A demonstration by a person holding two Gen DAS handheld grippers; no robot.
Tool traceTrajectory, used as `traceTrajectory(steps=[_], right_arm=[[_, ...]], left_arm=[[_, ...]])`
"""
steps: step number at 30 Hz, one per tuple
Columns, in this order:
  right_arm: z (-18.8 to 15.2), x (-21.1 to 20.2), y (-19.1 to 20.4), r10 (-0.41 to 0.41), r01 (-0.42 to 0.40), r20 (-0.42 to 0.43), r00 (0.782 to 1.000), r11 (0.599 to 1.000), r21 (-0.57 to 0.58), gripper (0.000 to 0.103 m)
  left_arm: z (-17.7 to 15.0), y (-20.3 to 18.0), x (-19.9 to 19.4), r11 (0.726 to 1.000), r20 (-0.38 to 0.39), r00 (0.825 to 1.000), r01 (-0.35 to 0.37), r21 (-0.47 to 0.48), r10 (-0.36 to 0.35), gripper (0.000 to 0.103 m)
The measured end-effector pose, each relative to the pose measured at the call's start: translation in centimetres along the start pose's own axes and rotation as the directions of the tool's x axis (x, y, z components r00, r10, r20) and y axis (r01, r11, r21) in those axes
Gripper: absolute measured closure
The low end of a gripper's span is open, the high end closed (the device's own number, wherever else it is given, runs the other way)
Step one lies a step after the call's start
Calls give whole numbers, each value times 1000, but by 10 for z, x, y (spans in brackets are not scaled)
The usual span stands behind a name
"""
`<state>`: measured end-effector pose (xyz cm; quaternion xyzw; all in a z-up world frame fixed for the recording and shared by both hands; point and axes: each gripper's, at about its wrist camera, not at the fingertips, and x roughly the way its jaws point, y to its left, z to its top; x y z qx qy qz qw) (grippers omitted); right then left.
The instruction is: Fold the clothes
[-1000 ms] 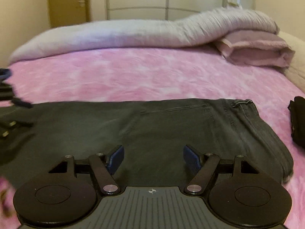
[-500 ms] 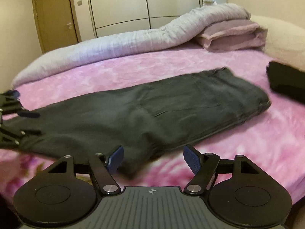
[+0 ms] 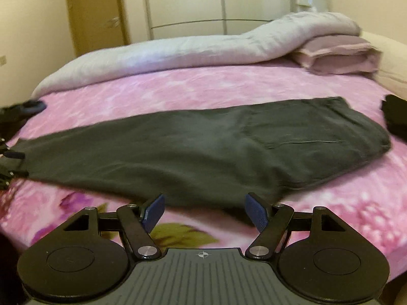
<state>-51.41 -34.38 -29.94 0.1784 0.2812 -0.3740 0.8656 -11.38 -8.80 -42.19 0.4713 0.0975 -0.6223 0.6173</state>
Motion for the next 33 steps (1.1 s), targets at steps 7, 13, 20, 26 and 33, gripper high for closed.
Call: traceTrajectory(steps=[7,13,20,26,33], right_arm=[[19,32,81,136,-139,-29,990,978,-154,30],[37,68,173,275,-278,-56,960,909,-309,30],[20,98,278,366,-389,-162,916,721,-574,30],[3,131,327,326,-360,-191,926,612,-704,29],[0,149,349,289,-284,-134,948,573,-768,29]], left_arm=[[-55,40,-36,982,-30,994,-106,-155,103,60],[-64,70,-56,946,35,990,-122,-302,139,60],[-81,28,-26,935,36,963,-268,234,268,59],[-80,45,2,885,70,953,-300,357,295,79],[-82,30,-34,745,267,859,-512,427,437,86]])
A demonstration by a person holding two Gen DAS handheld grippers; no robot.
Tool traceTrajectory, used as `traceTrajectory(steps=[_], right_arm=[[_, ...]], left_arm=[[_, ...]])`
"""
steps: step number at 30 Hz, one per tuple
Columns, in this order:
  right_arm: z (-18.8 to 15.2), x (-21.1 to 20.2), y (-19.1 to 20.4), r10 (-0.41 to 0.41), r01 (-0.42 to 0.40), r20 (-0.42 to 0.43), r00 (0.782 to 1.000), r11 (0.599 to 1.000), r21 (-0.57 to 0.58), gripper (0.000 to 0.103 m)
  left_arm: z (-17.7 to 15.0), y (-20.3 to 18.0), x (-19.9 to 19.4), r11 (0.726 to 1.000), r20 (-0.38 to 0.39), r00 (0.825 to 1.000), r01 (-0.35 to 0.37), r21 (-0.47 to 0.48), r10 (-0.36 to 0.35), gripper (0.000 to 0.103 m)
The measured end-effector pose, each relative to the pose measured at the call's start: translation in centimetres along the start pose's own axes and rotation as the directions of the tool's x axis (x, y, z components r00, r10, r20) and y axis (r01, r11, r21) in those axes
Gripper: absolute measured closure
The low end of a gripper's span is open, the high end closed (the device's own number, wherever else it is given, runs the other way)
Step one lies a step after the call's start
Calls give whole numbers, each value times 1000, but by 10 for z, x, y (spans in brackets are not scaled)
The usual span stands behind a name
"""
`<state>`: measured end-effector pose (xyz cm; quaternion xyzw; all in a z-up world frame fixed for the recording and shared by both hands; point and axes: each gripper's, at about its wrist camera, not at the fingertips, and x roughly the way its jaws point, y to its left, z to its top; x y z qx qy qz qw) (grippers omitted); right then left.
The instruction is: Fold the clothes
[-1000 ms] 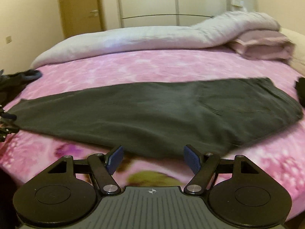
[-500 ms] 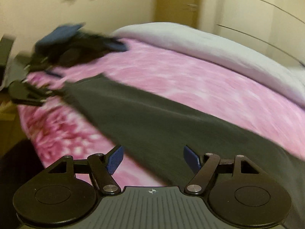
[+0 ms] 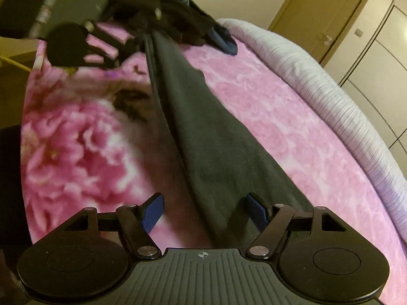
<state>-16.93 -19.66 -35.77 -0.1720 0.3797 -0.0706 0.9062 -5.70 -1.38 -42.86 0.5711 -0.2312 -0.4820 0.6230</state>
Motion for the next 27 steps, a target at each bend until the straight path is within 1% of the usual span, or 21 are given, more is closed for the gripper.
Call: traceTrajectory(steps=[1,2,3,4,6,9,11,14,15,17,18,20,22,23,24,25,26,27], right_arm=[[-1,1,-1,22,-22,-5,1000,1000,12,29],[-3,1,-3,47,-47,-12,999,999,25,29],[-5,4,-3,64,-63,-31,997,997,34,29],[-8,5,-1,62,-61,-40,997,998,35,29],[-10,2,3,44,-43,-31,999,999,14,29],[-7,2,6,21,-22,-30,999,1000,-17,29],[-4,5,11,12,-13,-24,1000,999,-42,29],[0,8,19,-2,1,-13,1000,997,-79,29],[1,8,21,-7,6,-11,1000,996,-90,29],[4,8,27,-15,15,0,1000,993,-117,29],[7,7,30,-18,19,9,1000,991,-134,29],[12,7,37,-15,21,33,999,984,-176,29],[18,8,48,0,12,57,998,974,-227,29],[21,10,55,11,6,65,998,968,-253,29],[25,13,62,14,7,74,997,961,-278,29],[29,16,69,14,14,89,996,953,-302,29],[33,20,76,13,22,105,994,945,-326,29],[37,25,81,7,33,115,993,937,-347,29]], left_arm=[[-1,-12,-2,998,-34,997,65,25,-64,86],[-3,-24,-3,991,-62,990,130,40,-127,86],[-7,-34,-3,982,-70,981,185,31,-182,87],[-10,-40,-4,980,-68,978,200,8,-199,90],[-11,-44,-6,983,-67,981,178,-34,-180,90],[-12,-31,1,978,-76,978,184,-101,-192,87],[-13,-25,6,973,-79,977,188,-132,-199,84],[-17,-12,19,953,-91,968,212,-218,-236,71],[-20,-7,23,942,-91,964,221,-252,-251,69],[-21,3,23,923,-92,957,238,-303,-277,66],[-23,7,19,920,-107,954,236,-313,-281,66],[-31,9,6,926,-137,952,223,-305,-274,65],[-41,10,-6,932,-181,951,189,-310,-253,65],[-46,13,-7,928,-200,948,174,-329,-249,65],[-51,17,-9,916,-213,944,163,-368,-254,65],[-57,23,-13,892,-217,938,157,-425,-269,65],[-62,30,-17,853,-210,932,158,-498,-295,65],[-67,36,-20,807,-193,927,164,-567,-323,65]])
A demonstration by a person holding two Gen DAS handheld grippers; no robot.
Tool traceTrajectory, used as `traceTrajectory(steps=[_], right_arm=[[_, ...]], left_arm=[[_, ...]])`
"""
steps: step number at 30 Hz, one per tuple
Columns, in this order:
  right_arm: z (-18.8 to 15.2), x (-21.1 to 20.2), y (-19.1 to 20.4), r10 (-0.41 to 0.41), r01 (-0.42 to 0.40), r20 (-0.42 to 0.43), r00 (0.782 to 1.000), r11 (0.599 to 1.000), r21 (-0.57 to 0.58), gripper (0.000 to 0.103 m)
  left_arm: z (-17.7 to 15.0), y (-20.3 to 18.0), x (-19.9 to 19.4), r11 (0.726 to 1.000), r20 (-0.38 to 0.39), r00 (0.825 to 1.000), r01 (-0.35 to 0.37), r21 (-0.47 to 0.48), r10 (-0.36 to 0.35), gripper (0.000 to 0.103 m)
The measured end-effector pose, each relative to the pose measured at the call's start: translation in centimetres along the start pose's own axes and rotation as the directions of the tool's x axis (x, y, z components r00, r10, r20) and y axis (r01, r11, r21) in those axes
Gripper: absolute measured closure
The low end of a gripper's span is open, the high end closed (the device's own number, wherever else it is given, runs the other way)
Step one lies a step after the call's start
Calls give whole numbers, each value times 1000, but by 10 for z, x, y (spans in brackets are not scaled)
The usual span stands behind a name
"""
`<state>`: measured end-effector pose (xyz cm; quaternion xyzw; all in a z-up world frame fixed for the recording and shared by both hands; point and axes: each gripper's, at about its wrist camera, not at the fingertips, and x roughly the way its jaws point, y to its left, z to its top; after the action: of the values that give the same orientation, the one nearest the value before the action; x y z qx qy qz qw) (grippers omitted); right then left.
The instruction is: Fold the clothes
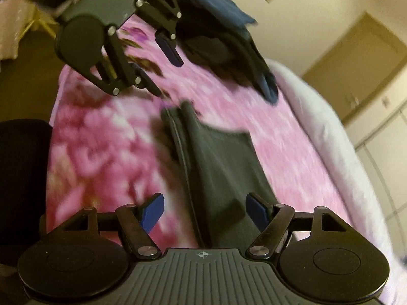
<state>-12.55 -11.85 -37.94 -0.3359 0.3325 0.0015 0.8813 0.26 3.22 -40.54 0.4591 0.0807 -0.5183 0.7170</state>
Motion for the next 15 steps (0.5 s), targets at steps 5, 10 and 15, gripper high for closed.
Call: traceTrajectory(steps=[5,10,15], right_arm=[[8,15,4,-50,51,9,999,997,-57,78],[-8,-1,5,-61,62,23,998,995,-73,76],[-41,-21,-8,-102,102,-49,994,995,-15,52]], left_arm=[[-12,48,-9,830,93,958,282,-481,-272,56],[-22,68,19,376,278,831,482,-791,-482,45],[-21,59,39,75,382,746,497,-864,-546,45]])
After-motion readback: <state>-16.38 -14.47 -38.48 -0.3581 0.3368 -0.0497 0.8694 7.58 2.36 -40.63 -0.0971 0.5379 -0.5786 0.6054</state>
